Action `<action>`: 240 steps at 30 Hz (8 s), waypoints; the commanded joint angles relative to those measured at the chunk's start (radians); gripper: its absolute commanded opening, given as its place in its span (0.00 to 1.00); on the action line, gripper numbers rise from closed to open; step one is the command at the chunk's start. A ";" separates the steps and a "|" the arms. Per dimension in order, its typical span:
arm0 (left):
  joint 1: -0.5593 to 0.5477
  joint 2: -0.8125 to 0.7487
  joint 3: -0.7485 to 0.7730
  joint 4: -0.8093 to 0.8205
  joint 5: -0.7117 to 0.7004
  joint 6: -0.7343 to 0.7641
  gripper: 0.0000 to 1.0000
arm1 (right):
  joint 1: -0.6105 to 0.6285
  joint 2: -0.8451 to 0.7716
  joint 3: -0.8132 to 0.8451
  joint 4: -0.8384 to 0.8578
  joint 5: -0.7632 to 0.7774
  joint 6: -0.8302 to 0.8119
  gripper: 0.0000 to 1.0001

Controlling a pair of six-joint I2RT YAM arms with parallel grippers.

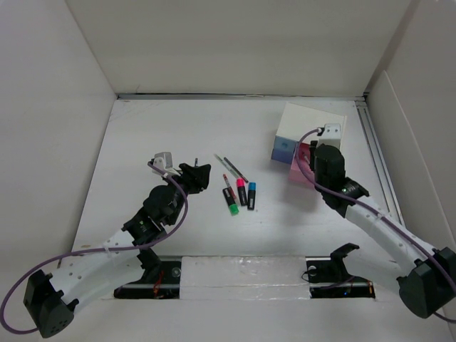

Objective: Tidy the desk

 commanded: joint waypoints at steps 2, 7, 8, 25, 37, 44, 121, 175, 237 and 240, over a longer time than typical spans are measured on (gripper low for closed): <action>0.004 -0.014 -0.013 0.042 0.001 0.009 0.44 | 0.008 -0.068 0.003 0.006 -0.012 0.030 0.43; 0.004 -0.009 -0.012 0.044 0.000 0.010 0.44 | 0.022 -0.089 0.060 -0.012 -0.171 0.039 0.24; 0.004 -0.008 -0.012 0.042 0.000 0.009 0.45 | 0.022 -0.083 0.071 -0.011 -0.208 0.038 0.16; 0.004 -0.098 -0.032 0.022 -0.040 0.004 0.11 | 0.288 0.759 0.528 -0.022 -0.457 0.039 0.24; 0.004 -0.064 -0.019 0.029 -0.011 0.003 0.17 | 0.268 0.997 0.664 -0.040 -0.486 0.032 0.26; 0.004 -0.057 -0.022 0.035 -0.011 0.004 0.17 | 0.268 1.021 0.657 -0.040 -0.509 0.039 0.26; 0.004 -0.041 -0.019 0.039 -0.011 0.014 0.17 | 0.140 1.125 0.934 -0.046 -0.538 -0.057 0.65; 0.004 -0.058 -0.022 0.039 0.004 0.010 0.17 | 0.199 1.032 0.807 -0.085 -0.589 0.038 0.00; 0.004 -0.126 -0.030 0.033 0.049 0.000 0.17 | 0.027 -0.060 -0.011 -0.026 -0.058 -0.031 0.25; 0.004 -0.126 -0.032 0.032 0.049 0.000 0.17 | 0.042 -0.078 -0.020 -0.032 -0.058 -0.028 0.30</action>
